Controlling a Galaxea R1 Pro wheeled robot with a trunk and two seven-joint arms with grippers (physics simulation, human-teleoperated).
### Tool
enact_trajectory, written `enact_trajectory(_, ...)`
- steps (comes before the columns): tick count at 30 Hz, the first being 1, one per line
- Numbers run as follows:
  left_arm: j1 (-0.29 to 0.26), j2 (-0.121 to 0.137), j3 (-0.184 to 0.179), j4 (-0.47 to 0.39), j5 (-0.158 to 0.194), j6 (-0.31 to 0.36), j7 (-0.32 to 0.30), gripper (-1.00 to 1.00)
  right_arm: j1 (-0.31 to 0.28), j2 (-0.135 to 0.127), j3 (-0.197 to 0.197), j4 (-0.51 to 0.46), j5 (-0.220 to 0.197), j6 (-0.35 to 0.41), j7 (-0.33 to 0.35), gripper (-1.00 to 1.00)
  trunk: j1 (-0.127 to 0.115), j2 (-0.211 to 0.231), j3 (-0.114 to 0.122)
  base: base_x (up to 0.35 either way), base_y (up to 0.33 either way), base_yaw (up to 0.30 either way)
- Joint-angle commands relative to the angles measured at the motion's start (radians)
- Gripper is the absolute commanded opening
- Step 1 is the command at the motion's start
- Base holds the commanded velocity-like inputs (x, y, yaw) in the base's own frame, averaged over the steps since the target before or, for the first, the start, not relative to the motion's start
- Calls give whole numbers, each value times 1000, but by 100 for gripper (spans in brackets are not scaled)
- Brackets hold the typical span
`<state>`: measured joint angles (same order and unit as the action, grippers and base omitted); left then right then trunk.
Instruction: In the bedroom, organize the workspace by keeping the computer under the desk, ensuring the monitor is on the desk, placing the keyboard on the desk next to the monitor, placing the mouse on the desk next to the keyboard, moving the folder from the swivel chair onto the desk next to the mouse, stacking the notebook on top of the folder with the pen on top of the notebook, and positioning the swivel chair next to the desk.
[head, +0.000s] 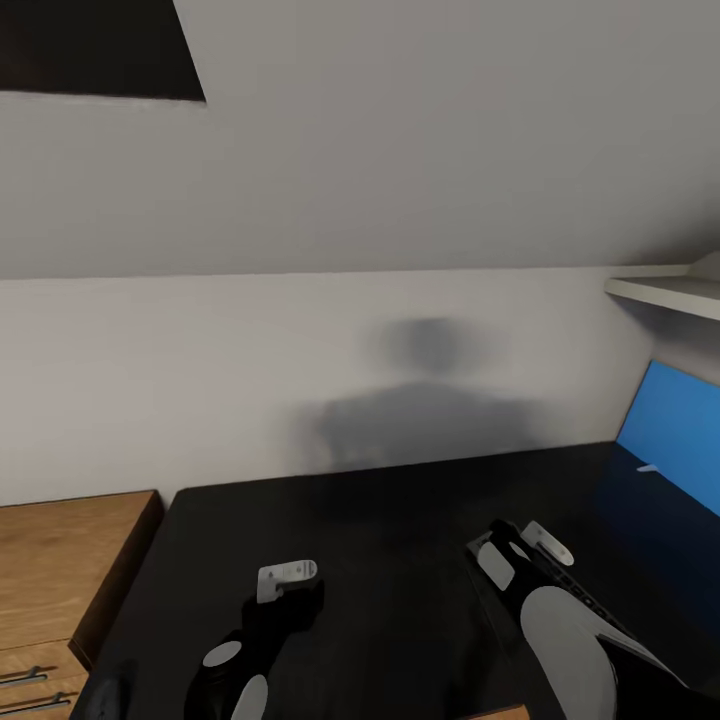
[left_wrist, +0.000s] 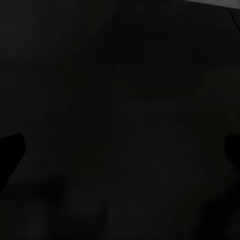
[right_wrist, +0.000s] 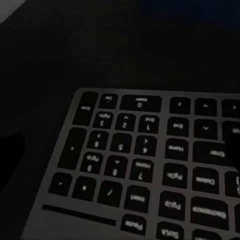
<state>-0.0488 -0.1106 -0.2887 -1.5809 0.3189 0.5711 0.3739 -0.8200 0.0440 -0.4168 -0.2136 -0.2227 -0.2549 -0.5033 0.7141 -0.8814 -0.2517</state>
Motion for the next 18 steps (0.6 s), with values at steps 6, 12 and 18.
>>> enact_trajectory(6, -1, 0, -1, -2, 11, 3, 10, 100, -1, -3, 4, 1, -11, -3, -6, 100, 23, -43, -20, 0, 0, 0)
enact_trajectory(12, -1, 0, -1, -1, 11, 3, 10, 100, -1, -5, 4, 1, -10, -1, -13, 100, 46, -85, -39, 0, 0, 0)
enact_trajectory(18, -1, 0, 0, -1, 11, 3, 10, 100, -1, -5, 7, 1, 6, 0, -101, 100, 69, -127, -58, 0, 0, 0)
